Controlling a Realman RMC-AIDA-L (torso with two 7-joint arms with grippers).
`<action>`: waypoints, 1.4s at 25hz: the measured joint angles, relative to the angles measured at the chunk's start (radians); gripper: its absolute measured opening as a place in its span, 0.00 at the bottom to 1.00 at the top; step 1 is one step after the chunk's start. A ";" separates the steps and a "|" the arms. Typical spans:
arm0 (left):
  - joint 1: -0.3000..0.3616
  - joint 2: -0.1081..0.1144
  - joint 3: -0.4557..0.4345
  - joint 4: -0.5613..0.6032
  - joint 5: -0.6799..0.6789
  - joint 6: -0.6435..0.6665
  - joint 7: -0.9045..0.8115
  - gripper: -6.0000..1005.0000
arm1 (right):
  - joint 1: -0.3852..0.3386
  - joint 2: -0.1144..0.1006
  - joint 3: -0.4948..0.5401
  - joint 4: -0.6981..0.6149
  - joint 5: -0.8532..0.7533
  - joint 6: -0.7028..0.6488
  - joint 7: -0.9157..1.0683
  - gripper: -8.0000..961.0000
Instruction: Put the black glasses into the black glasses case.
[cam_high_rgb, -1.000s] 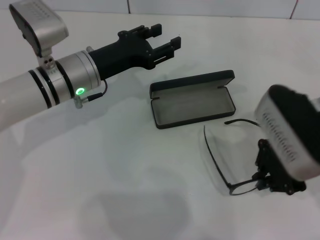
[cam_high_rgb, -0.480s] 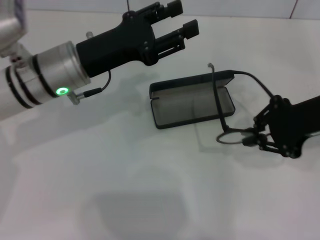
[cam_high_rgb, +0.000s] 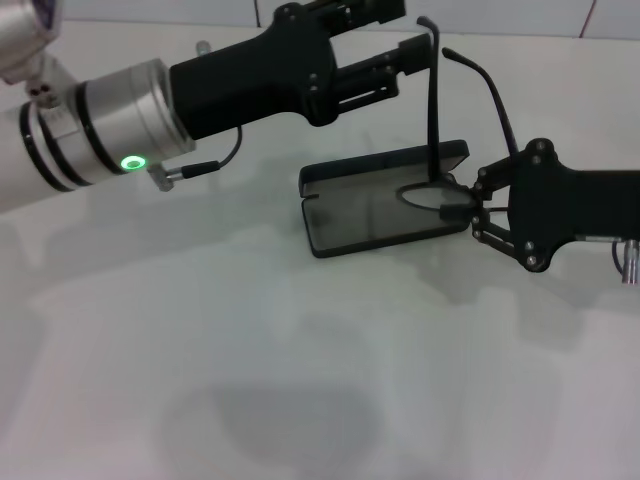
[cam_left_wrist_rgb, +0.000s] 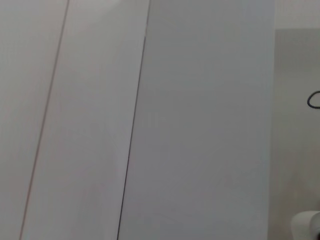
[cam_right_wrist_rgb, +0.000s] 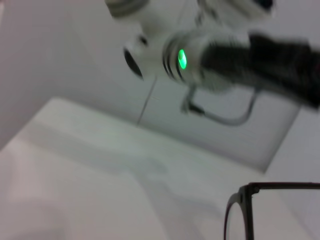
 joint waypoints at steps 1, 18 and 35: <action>0.000 0.000 0.000 0.000 0.000 0.000 0.000 0.64 | -0.002 0.000 0.000 0.025 0.032 -0.011 -0.047 0.13; -0.133 -0.008 0.000 -0.012 0.151 -0.114 -0.148 0.64 | -0.006 0.002 0.069 0.122 0.128 -0.100 -0.249 0.13; -0.205 -0.014 0.000 -0.066 0.315 -0.150 -0.316 0.64 | -0.019 0.001 0.071 0.113 0.141 -0.108 -0.327 0.13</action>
